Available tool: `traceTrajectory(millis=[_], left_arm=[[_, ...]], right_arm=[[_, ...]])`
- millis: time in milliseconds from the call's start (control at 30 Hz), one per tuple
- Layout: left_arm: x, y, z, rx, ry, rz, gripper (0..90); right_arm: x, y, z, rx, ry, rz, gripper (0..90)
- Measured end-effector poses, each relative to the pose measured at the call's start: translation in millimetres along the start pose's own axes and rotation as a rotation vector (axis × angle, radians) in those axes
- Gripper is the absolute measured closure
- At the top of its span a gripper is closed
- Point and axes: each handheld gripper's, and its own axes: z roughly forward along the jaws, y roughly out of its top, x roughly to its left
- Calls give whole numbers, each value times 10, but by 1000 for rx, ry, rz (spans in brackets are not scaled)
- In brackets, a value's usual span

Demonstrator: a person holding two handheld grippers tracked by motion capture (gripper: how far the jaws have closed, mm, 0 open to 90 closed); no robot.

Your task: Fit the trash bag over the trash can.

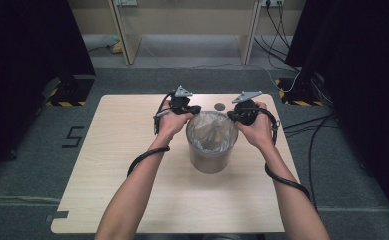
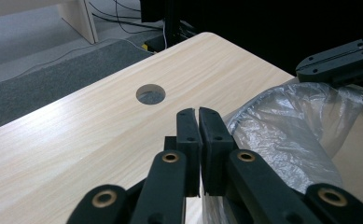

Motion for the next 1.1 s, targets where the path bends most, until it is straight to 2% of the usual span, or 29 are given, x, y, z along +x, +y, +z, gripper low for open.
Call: traceTrajectory(millis=[67,100,200,233,267,333,533,667,733,867,900,933,967,1033,1100], left_arm=[[-2,0,-13,6,-1,10,854],[-1,-5,-21,5,-1,14,822],[5,-12,-34,8,-2,13,796],[12,-19,-45,11,0,12,756],[12,-19,-45,11,0,12,744],[22,-32,-48,15,4,2,720],[15,-37,-44,30,0,23,727],[21,-47,-35,33,-7,21,727],[26,-54,-30,38,-11,21,726],[22,-55,-24,43,-13,25,729],[18,-54,-25,42,-12,33,730],[17,-54,-28,44,-11,35,729],[17,-54,-28,44,-11,35,728],[17,-54,-30,43,-8,41,724],[19,-57,-30,41,-6,39,717]], right_arm=[[8,4,-10,7,4,-6,900],[6,-4,-24,10,2,1,850],[0,-19,-34,3,2,10,830],[1,-37,-48,-8,1,25,786],[1,-37,-48,-8,1,25,786],[-6,-64,-78,-42,-5,56,737],[-11,-115,-114,-89,-3,101,719],[-31,-143,-108,-86,15,125,717],[-59,-170,-112,-94,34,177,703],[-74,-192,-124,-108,42,213,697],[-84,-201,-133,-129,51,255,691],[-92,-207,-135,-138,61,272,685],[-92,-207,-135,-138,61,272,685],[-112,-217,-152,-167,87,311,667],[-110,-213,-169,-169,80,307,662]])
